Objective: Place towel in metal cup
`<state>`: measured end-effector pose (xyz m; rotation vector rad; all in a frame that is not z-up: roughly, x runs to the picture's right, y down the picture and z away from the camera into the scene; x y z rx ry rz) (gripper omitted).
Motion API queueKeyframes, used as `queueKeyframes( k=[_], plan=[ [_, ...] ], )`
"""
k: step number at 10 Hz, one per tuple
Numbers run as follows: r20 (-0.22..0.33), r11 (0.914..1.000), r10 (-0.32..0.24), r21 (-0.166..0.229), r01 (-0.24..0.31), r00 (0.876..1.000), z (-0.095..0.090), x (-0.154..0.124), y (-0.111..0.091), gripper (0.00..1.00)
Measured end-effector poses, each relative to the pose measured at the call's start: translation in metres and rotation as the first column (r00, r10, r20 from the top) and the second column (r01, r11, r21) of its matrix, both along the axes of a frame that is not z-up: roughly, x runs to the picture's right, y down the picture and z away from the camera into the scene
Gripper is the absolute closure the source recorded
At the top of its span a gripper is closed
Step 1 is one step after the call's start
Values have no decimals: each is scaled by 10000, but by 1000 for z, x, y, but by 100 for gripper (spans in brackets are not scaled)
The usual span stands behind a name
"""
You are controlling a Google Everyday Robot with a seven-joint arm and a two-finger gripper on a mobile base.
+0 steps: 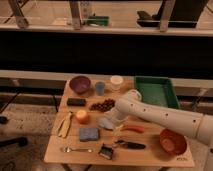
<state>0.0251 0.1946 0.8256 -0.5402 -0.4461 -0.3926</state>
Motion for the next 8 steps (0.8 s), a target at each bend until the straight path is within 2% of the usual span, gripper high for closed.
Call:
queueKeyframes(
  k=[3, 7, 8],
  plan=[
    [163, 9999, -111, 51, 111, 9998, 7, -14, -10, 20],
    [171, 9993, -199, -310, 204, 9997, 25, -19, -6, 21],
    [194, 9979, -266, -590, 277, 9995, 32, -16, 0, 30]
  ],
)
